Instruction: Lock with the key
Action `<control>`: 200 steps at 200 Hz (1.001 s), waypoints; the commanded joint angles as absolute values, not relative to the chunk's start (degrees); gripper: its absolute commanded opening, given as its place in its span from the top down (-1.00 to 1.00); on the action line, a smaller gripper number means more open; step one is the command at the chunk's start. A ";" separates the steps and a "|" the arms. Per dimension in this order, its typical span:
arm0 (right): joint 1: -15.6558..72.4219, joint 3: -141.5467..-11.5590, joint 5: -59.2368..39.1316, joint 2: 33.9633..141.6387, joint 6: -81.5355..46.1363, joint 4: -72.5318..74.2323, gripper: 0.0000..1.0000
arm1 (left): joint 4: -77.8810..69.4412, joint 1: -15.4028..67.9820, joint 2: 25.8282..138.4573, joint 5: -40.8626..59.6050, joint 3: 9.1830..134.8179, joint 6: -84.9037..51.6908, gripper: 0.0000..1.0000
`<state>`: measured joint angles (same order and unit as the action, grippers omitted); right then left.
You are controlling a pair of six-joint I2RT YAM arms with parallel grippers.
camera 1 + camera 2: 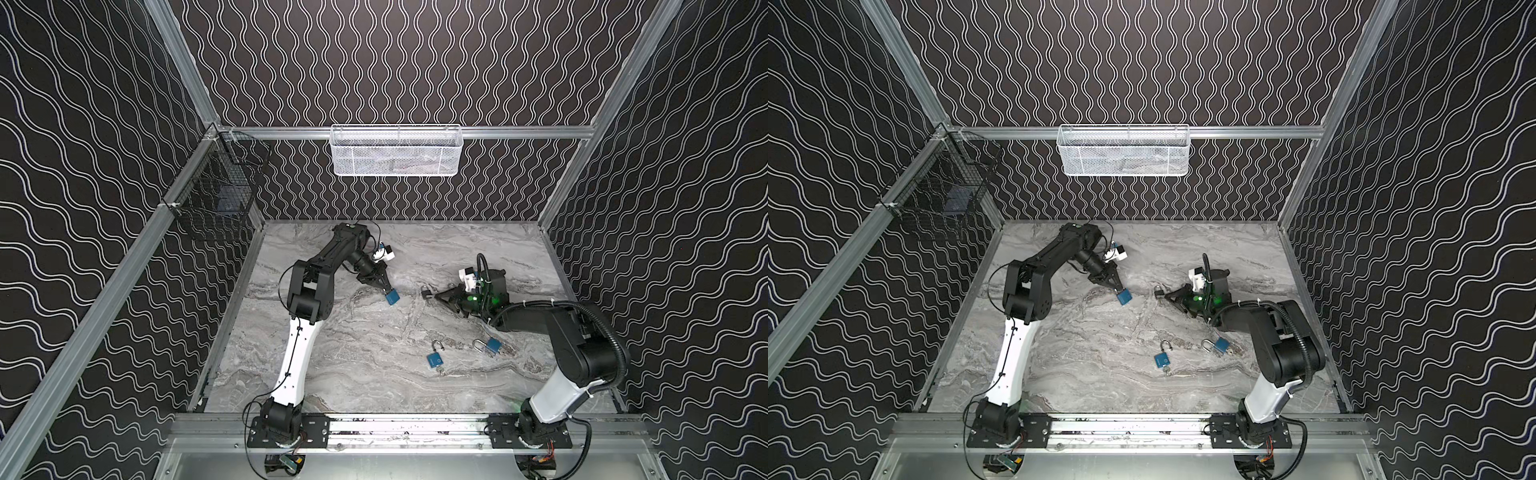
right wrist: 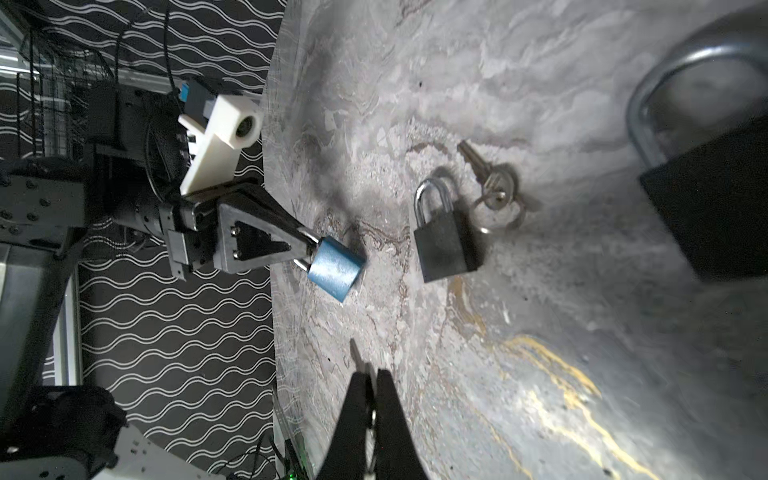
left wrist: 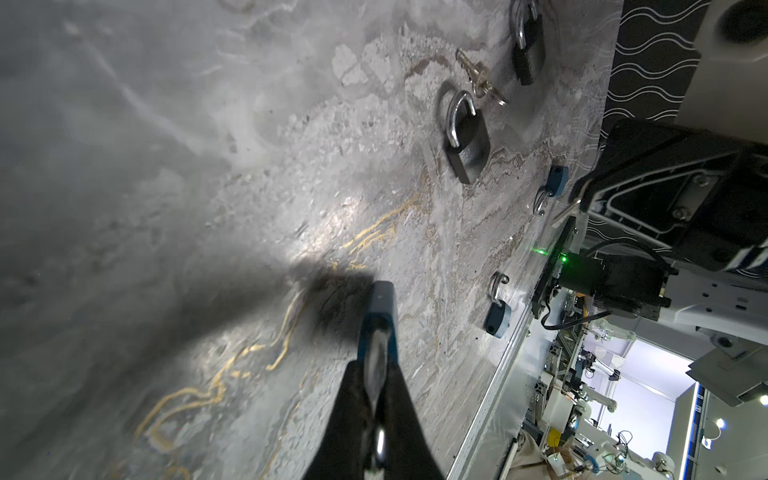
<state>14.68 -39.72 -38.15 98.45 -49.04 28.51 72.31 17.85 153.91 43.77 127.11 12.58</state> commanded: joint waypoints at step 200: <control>29.22 -64.99 -12.83 110.46 -40.17 8.08 1.00 | 49.90 17.24 155.19 42.91 126.08 -7.49 0.38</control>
<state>28.64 -63.29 -16.58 108.86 -41.34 10.70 58.08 17.74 157.01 43.57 127.85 -1.74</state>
